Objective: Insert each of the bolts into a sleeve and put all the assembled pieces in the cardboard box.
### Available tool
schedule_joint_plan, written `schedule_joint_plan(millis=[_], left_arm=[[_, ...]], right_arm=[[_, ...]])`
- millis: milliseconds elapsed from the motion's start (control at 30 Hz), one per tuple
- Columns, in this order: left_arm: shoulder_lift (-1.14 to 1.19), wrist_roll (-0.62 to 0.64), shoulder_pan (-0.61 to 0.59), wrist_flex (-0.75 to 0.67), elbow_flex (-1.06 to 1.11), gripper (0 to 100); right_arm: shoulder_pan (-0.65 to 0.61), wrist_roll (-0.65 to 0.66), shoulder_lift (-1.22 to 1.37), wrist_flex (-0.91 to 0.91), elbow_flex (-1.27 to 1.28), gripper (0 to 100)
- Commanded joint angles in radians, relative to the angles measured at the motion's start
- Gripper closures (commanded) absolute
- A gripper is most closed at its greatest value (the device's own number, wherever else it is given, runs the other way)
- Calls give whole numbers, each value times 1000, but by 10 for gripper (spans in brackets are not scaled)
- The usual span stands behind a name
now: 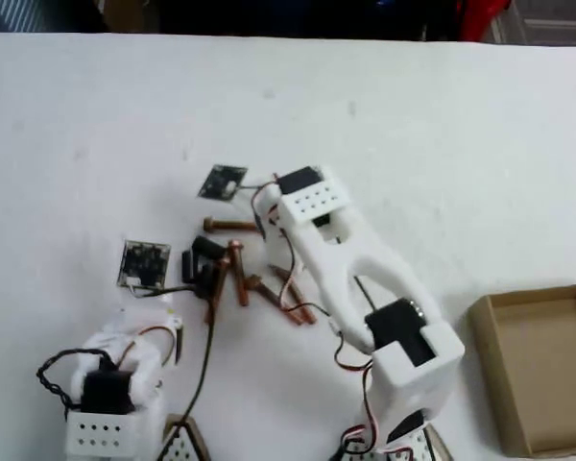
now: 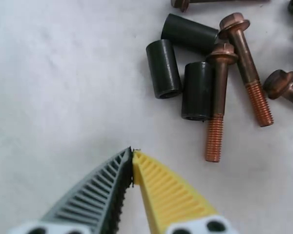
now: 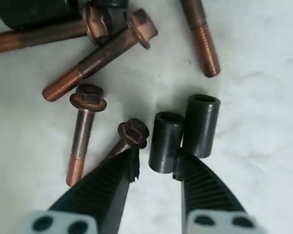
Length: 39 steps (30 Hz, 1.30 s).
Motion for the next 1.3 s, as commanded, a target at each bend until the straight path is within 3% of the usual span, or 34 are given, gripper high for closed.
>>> schedule_joint_plan(millis=[0,800,967,1267], left_arm=[[-5,-6,13,14,-3,976],[-5,-6,13,14,-3,976],[-5,-6,13,14,-3,976],[-5,-6,13,14,-3,976]], right_arm=[[-15,6,7,-13,-46,889],[-13,5,120,-96,-40,894],[-15,6,163,-96,-46,980],[-16,2,147,-59,-84,981]])
